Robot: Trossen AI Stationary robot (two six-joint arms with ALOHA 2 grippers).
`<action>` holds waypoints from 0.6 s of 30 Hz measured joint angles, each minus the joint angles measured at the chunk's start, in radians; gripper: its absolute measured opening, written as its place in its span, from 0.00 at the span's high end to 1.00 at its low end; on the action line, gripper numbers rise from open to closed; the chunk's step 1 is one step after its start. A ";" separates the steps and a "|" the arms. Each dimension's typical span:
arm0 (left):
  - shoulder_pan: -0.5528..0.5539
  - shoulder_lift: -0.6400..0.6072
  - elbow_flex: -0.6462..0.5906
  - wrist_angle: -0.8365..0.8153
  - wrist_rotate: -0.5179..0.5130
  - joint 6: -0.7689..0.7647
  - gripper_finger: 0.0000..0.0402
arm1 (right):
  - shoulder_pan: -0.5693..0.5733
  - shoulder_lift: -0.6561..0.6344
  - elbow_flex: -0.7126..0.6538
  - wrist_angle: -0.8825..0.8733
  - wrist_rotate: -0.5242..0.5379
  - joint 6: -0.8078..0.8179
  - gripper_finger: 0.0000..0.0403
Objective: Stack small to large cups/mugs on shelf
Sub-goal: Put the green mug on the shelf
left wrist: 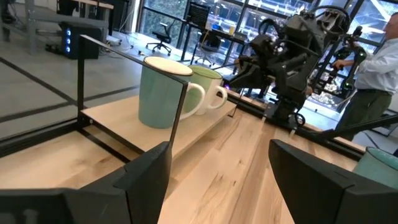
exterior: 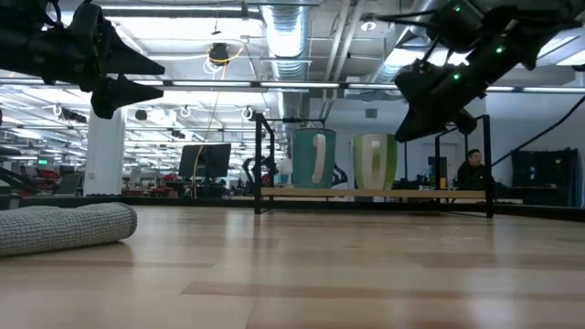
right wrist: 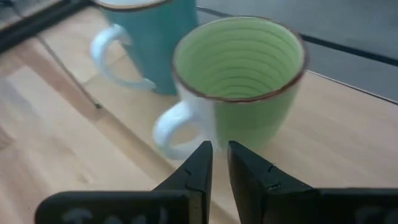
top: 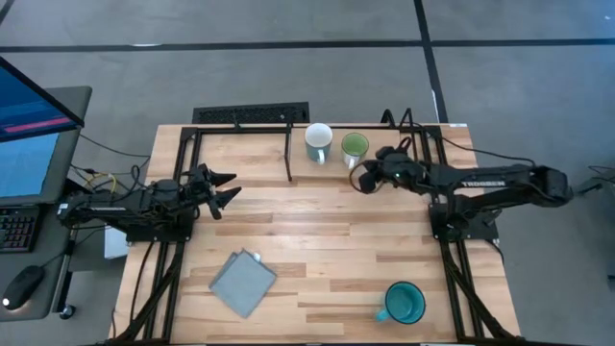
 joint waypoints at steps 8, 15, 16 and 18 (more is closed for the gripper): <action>0.000 0.000 0.000 -0.017 0.000 -0.007 0.35 | -0.066 0.045 0.035 -0.024 -0.004 0.000 0.82; 0.000 0.000 0.000 -0.024 0.001 -0.013 0.35 | -0.096 0.052 0.040 -0.021 -0.035 0.000 0.82; 0.000 0.000 0.000 -0.026 0.001 -0.016 0.35 | -0.099 0.052 0.040 -0.020 -0.037 0.000 0.82; 0.000 0.000 0.000 -0.036 0.001 -0.020 0.35 | -0.106 0.052 0.040 -0.016 -0.060 -0.002 0.82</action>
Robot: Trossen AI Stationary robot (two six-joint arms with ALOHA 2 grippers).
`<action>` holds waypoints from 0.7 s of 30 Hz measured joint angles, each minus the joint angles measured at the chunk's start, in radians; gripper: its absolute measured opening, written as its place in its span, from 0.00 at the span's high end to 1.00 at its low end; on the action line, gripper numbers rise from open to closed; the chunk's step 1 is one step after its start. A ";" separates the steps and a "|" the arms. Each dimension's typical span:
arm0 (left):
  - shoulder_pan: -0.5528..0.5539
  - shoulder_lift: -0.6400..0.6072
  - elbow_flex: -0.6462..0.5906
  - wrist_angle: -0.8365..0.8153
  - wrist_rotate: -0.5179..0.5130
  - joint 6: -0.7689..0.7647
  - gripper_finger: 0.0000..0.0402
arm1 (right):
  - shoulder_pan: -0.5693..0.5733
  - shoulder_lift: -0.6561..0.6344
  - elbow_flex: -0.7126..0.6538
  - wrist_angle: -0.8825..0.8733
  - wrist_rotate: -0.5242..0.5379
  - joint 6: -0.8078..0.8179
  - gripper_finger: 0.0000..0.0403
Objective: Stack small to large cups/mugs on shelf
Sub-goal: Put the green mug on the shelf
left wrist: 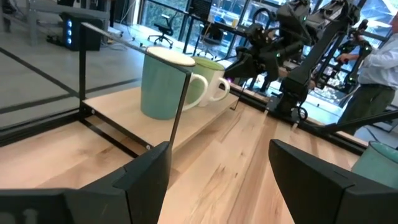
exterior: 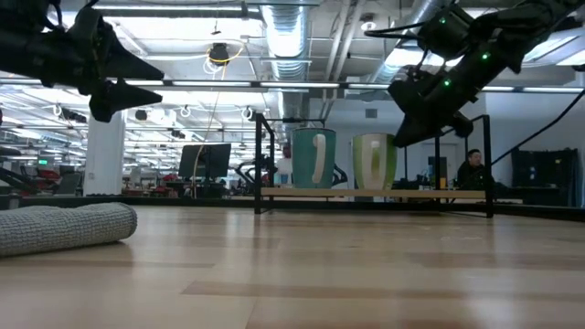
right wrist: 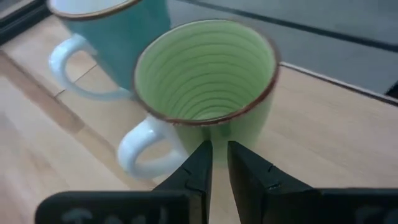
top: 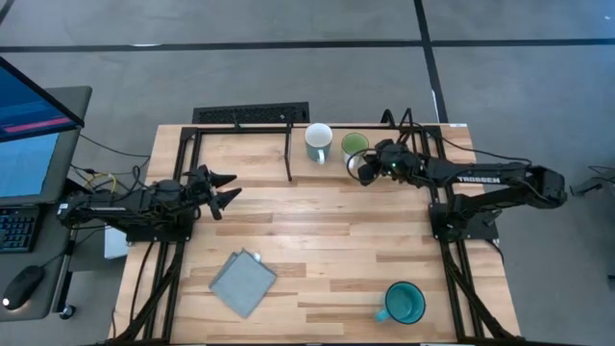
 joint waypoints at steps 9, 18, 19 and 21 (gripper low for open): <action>0.000 0.000 0.000 -0.035 0.002 -0.032 0.35 | -0.005 0.000 0.000 -0.006 -0.098 -0.005 0.82; 0.000 0.000 0.000 -0.050 0.002 -0.033 0.35 | -0.010 0.000 0.000 0.023 -0.093 -0.006 0.82; 0.000 0.000 0.000 -0.051 0.002 -0.033 0.35 | -0.013 0.000 0.000 0.024 -0.092 -0.006 0.82; 0.000 0.000 0.000 -0.053 0.002 -0.033 0.35 | -0.019 0.000 -0.001 0.024 -0.091 -0.006 0.82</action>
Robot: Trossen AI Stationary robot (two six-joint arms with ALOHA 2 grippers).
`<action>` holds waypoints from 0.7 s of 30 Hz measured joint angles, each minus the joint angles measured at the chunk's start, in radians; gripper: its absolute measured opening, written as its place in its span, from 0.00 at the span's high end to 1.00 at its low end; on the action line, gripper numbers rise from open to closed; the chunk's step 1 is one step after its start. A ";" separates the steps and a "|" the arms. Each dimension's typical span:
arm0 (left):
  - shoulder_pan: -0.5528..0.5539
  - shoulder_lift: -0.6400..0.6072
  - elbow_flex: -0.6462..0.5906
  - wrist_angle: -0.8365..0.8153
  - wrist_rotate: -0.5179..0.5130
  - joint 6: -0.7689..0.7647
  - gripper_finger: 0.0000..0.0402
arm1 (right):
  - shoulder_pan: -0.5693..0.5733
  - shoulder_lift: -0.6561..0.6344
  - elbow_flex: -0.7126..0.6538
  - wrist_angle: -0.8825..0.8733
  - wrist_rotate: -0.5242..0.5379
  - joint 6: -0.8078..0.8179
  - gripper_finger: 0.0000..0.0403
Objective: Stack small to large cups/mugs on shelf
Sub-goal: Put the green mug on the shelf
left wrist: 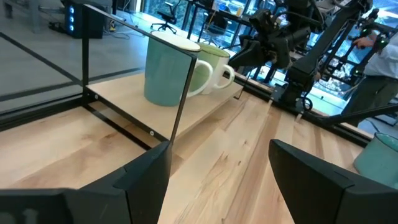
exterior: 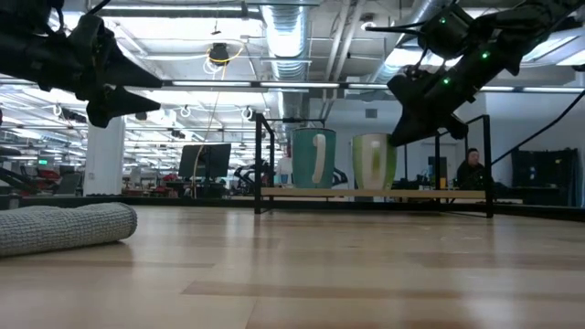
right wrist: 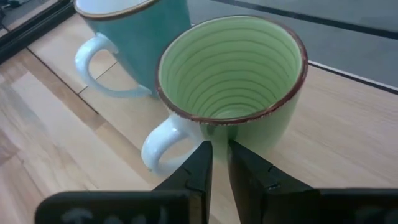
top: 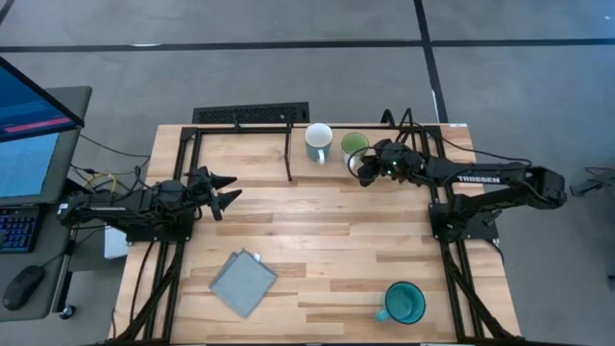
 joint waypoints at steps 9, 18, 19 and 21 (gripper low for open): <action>0.000 0.000 0.000 -0.015 -0.001 -0.015 0.35 | -0.032 0.000 0.000 0.001 0.001 0.000 0.82; 0.000 0.000 0.000 -0.025 -0.002 -0.018 0.35 | -0.031 0.000 -0.001 0.002 -0.002 0.000 0.82; 0.000 0.000 0.000 -0.025 -0.002 -0.018 0.35 | -0.030 0.000 -0.001 0.002 -0.002 0.000 0.82; 0.000 0.000 0.000 -0.025 -0.002 -0.019 0.35 | -0.030 0.000 -0.001 0.002 -0.004 -0.001 0.82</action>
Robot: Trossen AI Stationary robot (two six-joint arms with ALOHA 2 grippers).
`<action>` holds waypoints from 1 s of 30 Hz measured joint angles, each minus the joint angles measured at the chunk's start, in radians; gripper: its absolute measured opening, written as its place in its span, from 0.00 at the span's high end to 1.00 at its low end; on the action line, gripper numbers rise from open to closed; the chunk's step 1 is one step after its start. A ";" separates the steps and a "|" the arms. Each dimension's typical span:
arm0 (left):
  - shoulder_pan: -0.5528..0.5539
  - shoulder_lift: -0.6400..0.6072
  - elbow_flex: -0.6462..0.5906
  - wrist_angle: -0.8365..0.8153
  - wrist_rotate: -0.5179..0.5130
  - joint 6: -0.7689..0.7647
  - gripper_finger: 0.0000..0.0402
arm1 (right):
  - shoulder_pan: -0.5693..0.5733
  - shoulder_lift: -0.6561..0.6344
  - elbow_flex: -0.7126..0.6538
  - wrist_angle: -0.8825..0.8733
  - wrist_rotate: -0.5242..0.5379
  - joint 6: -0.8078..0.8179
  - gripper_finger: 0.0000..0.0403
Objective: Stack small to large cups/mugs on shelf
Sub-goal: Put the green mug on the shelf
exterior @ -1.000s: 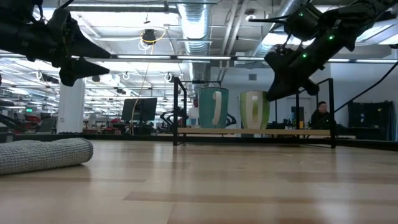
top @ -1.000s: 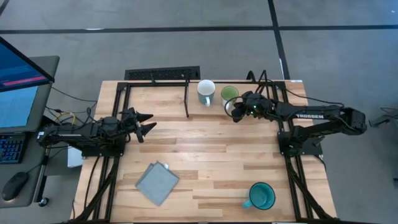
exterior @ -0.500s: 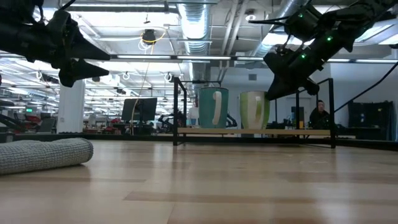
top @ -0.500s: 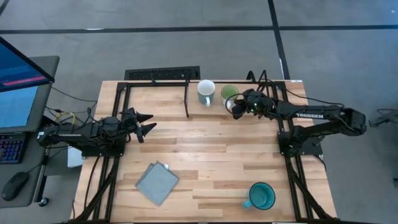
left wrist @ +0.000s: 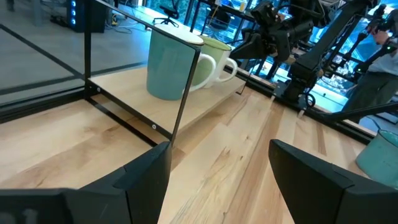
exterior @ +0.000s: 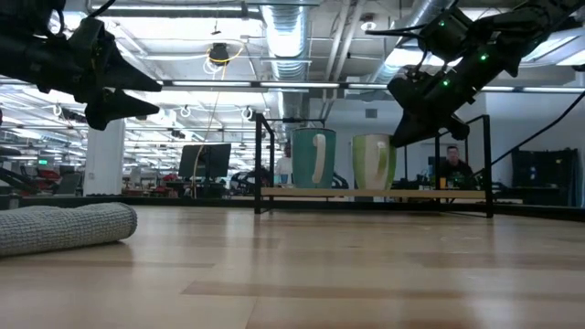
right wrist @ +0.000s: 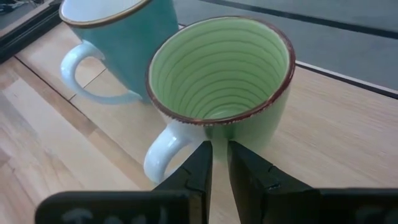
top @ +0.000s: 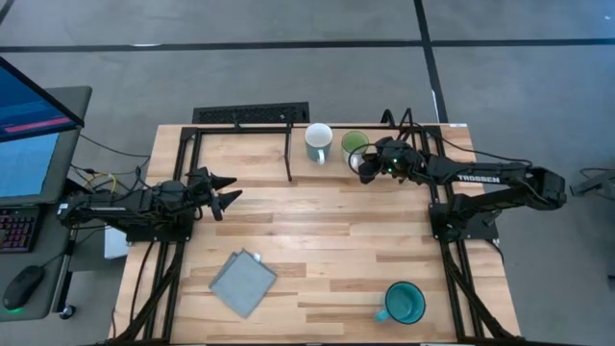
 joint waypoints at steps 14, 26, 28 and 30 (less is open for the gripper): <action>0.000 0.000 0.000 -0.007 0.000 -0.013 0.35 | -0.004 0.047 0.000 0.083 -0.055 -0.034 0.82; 0.000 0.000 0.000 -0.014 0.015 -0.035 0.35 | 0.014 0.261 0.084 0.099 -0.103 -0.045 0.82; 0.000 0.000 0.000 -0.014 0.015 -0.045 0.35 | 0.012 0.259 0.099 0.078 -0.103 -0.051 0.82; 0.000 0.000 0.000 -0.014 0.016 -0.048 0.35 | 0.011 0.256 0.109 0.060 -0.099 -0.052 0.82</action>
